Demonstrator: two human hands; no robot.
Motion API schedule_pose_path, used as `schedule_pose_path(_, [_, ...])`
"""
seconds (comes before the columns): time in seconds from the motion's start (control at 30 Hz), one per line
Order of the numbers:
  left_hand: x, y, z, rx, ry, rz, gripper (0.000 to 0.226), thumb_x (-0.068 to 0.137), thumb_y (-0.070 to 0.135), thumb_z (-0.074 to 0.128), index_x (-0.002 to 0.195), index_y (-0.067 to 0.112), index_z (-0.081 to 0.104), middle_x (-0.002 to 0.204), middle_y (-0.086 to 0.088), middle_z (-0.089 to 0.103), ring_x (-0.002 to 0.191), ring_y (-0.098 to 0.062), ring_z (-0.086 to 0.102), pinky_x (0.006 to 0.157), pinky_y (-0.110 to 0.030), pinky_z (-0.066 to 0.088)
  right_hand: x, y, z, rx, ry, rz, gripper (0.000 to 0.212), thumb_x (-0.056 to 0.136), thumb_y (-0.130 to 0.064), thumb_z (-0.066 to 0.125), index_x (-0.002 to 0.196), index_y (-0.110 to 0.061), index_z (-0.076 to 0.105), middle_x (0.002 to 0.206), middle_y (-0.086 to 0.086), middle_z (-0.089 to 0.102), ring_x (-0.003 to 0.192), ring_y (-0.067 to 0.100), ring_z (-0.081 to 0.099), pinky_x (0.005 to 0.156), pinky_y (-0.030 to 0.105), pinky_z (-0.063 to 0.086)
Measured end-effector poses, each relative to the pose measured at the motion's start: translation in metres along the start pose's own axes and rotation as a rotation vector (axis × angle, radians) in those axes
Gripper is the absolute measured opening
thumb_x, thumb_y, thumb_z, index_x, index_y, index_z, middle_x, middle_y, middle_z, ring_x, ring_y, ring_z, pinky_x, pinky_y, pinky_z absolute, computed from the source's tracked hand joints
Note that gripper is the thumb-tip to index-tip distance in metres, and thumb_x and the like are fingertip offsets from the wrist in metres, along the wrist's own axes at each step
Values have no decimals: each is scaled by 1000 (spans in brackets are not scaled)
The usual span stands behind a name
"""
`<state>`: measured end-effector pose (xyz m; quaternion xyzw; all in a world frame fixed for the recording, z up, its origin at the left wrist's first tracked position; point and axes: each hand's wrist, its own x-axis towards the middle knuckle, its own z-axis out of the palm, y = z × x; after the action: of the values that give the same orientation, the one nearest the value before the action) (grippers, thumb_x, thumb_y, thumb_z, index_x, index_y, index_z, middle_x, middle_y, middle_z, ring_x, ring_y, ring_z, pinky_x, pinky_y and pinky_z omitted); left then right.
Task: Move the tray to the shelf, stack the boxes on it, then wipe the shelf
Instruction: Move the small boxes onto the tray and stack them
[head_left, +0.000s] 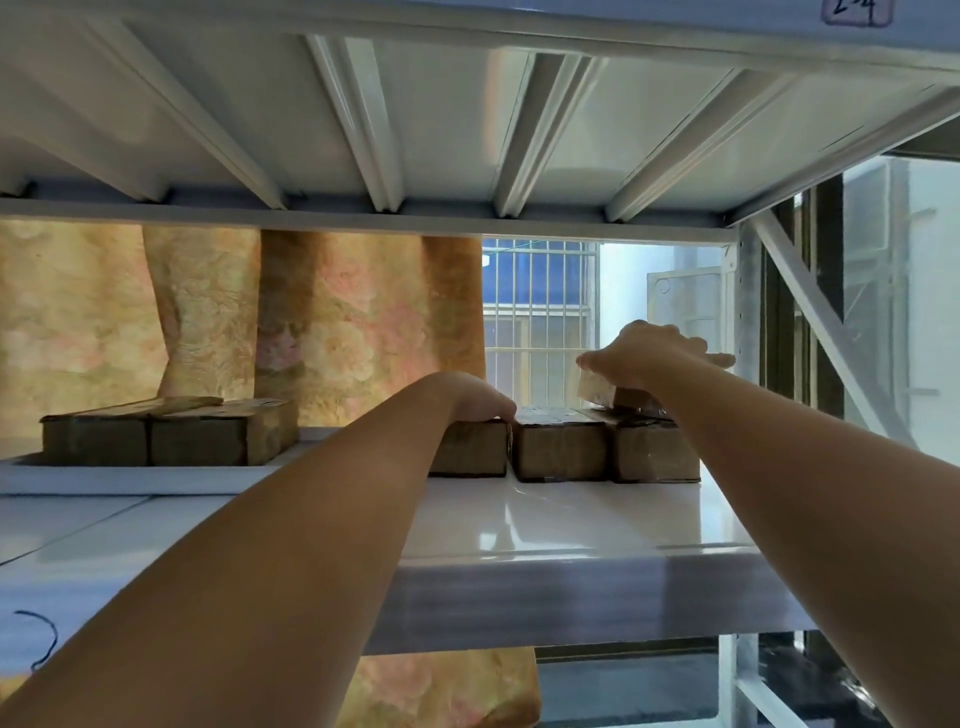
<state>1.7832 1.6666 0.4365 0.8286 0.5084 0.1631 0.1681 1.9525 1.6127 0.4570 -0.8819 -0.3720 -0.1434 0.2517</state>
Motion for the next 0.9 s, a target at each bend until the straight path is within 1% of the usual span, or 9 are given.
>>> schedule_pose_path(0.07, [3,0,1,44,25,9,51,92,39,48,133,10,48,135,-12,49,112,-26,52,88,-33,41,4,-4,0,40,-57,44,93,63,-79,48,136,-21,40,139,12,47,130,42,38,109,65,17])
schedule_pose_path(0.13, [4,1,4,103,50,27,55,93,42,43,137,9,43,142,-12,44,126,-27,46,98,-32,38,7,-6,0,100,-100,60,102,51,-81,52,132,-19,45,130,13,53,122,41,47,105,60,31])
schedule_pose_path(0.17, [4,1,5,133,53,34,56,94,43,41,139,8,42,144,-12,42,127,-27,45,97,-31,37,7,-8,-1,125,-115,41,98,56,-76,56,132,-15,45,127,13,54,118,39,51,102,55,38])
schedule_pose_path(0.27, [7,-1,4,169,58,48,56,91,45,45,134,8,47,133,-12,50,106,-25,49,82,-29,37,5,-7,-3,118,-131,-21,59,78,-46,57,125,-10,49,112,12,58,103,31,57,96,44,47])
schedule_pose_path(0.37, [14,-7,3,79,98,49,58,84,45,56,128,8,52,116,-10,54,97,-23,51,77,-29,40,5,-3,0,80,-88,-37,58,70,-47,52,117,-13,52,104,8,58,97,29,56,88,41,47])
schedule_pose_path(0.43, [17,-10,4,38,154,52,63,81,46,58,131,8,48,124,-11,54,106,-25,53,77,-29,41,-5,0,0,90,-31,-20,58,71,-51,54,117,-16,51,109,8,55,102,30,53,84,39,45])
schedule_pose_path(0.57, [16,-14,3,74,290,77,72,78,51,58,136,13,38,124,-7,53,103,-25,54,81,-31,47,-14,3,2,94,127,-5,53,87,-50,49,129,-16,48,132,12,42,124,36,40,97,46,36])
schedule_pose_path(0.7, [12,-17,-6,21,401,124,81,81,49,57,146,18,22,136,-8,46,117,-28,52,92,-37,48,-18,-3,1,156,226,-100,53,87,-53,48,128,-20,52,129,12,44,122,37,41,98,48,35])
schedule_pose_path(0.9, [8,-27,-22,-162,462,160,81,82,45,59,147,19,18,141,-9,42,120,-27,49,88,-34,46,-30,-27,-6,212,271,-196,54,85,-54,50,128,-21,51,130,11,42,122,35,41,98,47,35])
